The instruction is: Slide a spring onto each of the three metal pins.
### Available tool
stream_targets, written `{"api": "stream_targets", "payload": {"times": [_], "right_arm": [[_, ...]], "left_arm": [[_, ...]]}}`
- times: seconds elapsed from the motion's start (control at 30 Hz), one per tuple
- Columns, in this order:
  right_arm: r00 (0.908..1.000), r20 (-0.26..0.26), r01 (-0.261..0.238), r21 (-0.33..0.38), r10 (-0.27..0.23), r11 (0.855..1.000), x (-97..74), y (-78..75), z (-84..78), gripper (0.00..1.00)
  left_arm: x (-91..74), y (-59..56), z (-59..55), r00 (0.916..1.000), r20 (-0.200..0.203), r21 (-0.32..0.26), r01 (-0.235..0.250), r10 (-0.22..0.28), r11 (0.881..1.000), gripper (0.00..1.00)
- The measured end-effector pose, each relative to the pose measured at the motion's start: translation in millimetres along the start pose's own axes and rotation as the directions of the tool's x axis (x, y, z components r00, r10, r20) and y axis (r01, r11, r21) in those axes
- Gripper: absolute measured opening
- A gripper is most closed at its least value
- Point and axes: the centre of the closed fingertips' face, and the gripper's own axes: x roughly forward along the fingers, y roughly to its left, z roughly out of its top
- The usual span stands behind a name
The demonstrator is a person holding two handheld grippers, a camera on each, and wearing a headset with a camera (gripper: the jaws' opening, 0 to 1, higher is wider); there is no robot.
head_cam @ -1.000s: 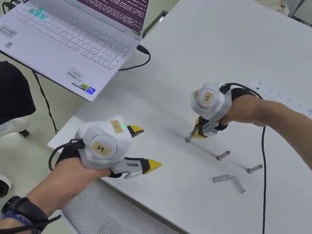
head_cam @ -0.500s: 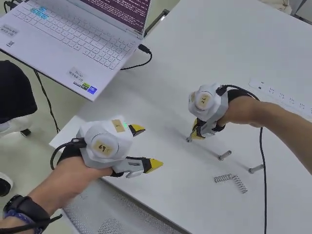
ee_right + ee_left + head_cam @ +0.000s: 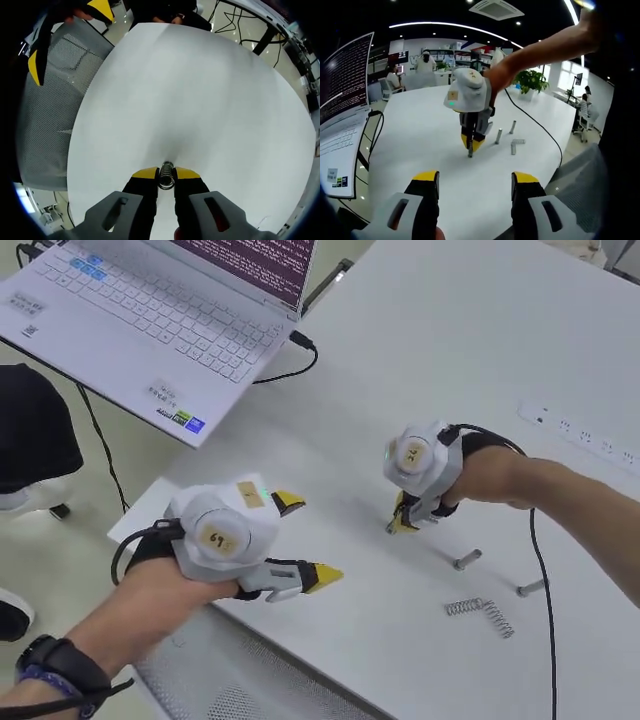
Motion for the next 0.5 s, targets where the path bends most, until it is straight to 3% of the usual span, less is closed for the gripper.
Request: {"api": "stream_targets", "payload": {"times": [0.5], "right_arm": [[1.0000,-0.005,0.005,0.010,-0.005,1.000,10.5,-0.6,-0.2,0.09]], "left_arm": [[0.4,0.5,-0.7,1.0000,-0.003,-0.008,-0.004,0.004,1.000,0.53]]}}
